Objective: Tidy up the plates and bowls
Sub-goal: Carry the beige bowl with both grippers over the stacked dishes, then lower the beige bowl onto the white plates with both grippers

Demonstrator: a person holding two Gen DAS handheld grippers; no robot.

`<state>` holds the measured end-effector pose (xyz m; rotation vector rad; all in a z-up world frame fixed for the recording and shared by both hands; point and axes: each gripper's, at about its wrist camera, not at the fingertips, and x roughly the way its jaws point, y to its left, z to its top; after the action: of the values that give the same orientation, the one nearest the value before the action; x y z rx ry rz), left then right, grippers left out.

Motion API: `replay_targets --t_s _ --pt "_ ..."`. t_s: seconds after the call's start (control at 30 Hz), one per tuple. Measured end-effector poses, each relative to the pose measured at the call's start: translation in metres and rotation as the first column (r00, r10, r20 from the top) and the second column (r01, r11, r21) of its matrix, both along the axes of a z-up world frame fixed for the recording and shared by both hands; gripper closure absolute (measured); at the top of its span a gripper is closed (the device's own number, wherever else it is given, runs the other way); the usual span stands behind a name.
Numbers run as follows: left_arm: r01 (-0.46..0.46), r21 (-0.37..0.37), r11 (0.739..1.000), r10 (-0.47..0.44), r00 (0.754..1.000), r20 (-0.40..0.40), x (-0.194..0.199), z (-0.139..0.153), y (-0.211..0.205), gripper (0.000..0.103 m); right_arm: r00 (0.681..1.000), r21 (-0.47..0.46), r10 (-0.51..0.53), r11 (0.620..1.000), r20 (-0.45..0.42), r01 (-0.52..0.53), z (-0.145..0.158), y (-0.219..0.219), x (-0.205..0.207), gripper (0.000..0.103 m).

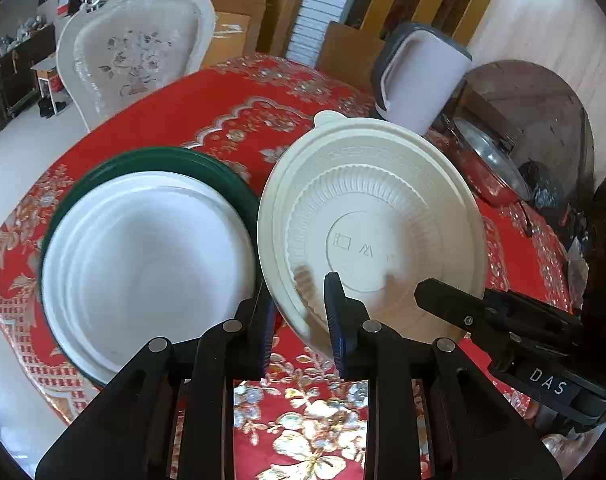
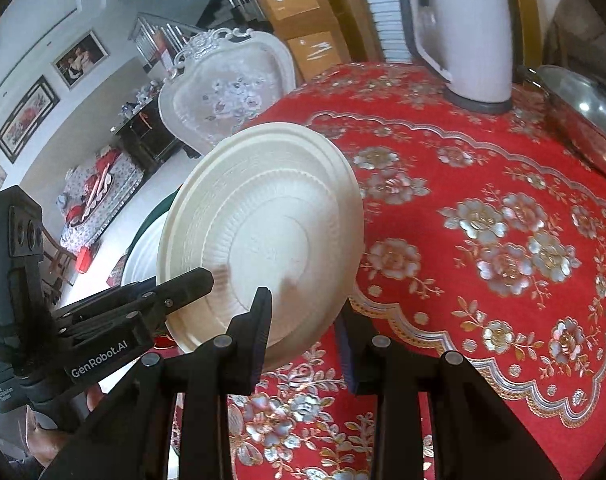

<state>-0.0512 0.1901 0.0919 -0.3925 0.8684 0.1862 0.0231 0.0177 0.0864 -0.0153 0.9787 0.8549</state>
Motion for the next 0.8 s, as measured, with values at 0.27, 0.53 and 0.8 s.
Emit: replay_targets --t_s 0.27,0.53,0.8 --pt "-0.07 -0.015 0.997 0.07 0.998 0.006 -0.02 0.002 0.029 0.08 0.998 -0.005 0.065 0.998 0.015 -0.065 0.005 0.032 -0.009 0.071" --pt "-0.142 -0.017 0.99 0.143 0.989 0.024 -0.044 0.006 0.059 0.08 0.99 -0.01 0.14 0.99 0.026 -0.14 0.01 0.071 -0.021 0.071" --pt "-0.219 -0.028 0.975 0.219 0.976 0.004 -0.065 -0.005 0.09 0.08 0.977 -0.049 0.212 0.976 0.022 -0.21 0.002 0.113 -0.033 0.071"
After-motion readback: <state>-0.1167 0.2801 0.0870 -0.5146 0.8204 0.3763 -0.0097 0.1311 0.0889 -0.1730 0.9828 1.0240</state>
